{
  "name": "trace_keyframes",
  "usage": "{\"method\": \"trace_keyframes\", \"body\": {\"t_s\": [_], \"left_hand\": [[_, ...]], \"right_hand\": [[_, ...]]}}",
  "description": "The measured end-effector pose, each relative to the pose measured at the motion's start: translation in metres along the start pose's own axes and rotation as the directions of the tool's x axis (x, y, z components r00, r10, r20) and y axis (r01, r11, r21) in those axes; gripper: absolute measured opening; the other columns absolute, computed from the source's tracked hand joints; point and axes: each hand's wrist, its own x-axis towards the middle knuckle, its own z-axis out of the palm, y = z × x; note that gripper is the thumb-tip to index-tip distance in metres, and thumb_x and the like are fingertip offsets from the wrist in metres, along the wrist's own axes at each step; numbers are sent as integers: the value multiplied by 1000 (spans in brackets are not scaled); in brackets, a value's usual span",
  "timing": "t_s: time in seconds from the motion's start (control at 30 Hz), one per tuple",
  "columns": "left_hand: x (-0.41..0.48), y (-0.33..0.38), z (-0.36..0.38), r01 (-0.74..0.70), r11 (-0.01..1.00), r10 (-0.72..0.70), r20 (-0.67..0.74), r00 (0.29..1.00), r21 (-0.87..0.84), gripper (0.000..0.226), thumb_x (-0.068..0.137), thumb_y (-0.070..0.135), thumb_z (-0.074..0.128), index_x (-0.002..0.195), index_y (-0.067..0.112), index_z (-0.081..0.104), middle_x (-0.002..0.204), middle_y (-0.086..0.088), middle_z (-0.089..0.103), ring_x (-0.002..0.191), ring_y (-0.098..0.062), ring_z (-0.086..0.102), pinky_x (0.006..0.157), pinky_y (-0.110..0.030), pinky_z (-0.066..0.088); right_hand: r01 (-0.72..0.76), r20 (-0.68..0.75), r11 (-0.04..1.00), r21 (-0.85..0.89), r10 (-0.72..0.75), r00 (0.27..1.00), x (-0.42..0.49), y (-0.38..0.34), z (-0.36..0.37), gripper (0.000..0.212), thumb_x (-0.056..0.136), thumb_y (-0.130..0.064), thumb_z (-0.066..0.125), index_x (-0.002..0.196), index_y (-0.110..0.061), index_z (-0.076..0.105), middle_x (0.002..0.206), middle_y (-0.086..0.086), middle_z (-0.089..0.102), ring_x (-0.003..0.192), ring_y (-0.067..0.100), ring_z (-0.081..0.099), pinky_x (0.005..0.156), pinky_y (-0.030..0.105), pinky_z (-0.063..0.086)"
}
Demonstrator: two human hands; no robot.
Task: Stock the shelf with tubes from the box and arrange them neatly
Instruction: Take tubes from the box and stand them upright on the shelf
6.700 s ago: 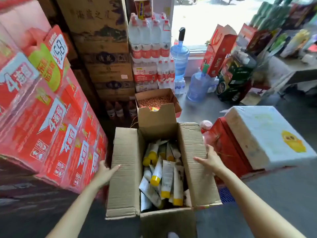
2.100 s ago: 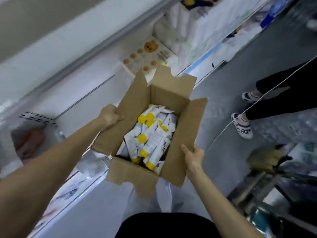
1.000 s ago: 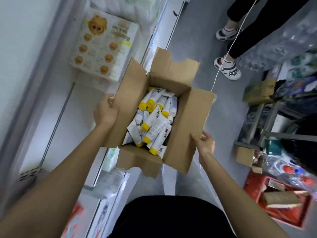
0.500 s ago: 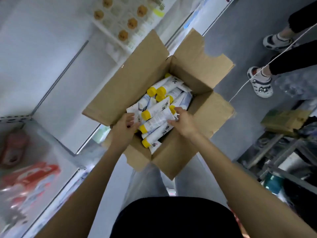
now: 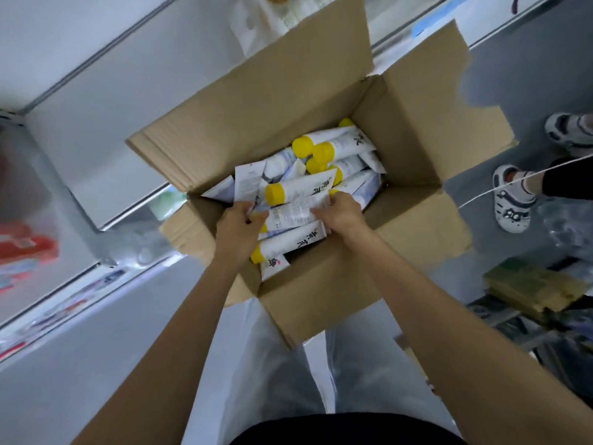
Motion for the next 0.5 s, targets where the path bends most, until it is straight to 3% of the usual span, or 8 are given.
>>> {"method": "trace_keyframes", "body": {"t_s": [0.1,0.2,0.3,0.4,0.5], "left_hand": [[10,-6,2,95,992,-88,82,993,-83,43,90,46,54,104,6,61,107,-11,64,98,-26,58,83,-33,45],[10,-8,2,137,982,-122,116,986,-129,44,88,46,57,105,6,66,108,-11,65,103,-28,60,93,-44,48],[5,-4,4,148,977,-133,105,986,-155,33,88,41,60,83,8,64,86,-10,61,89,-29,61,85,-38,48],[-5,-1,5,137,977,-129,59,990,-161,31,86,39,63,89,8,65,90,-13,62,90,-26,59,82,-34,44],[-14,2,5,127,966,-124,25,992,-224,22,85,35,66,89,13,66,87,-4,60,91,-21,55,85,-32,42]], "right_hand": [[-15,-41,996,83,19,999,3,3,-1,28,82,-26,70,98,-7,58,104,9,61,110,29,56,87,31,44],[-30,-64,992,120,38,997,2,2,-1,39,78,-27,74,106,-5,59,109,11,62,109,28,57,90,34,48],[-29,-35,989,146,35,999,0,1,-3,38,73,-27,79,94,-9,53,92,6,57,98,29,61,88,42,52],[-7,-4,980,200,8,1000,-4,1,-9,33,70,-25,82,80,-12,54,72,1,55,74,23,62,76,46,57],[23,48,947,319,-40,998,-10,1,-16,23,71,-20,82,77,-15,61,80,8,58,77,20,61,67,37,59]]}}
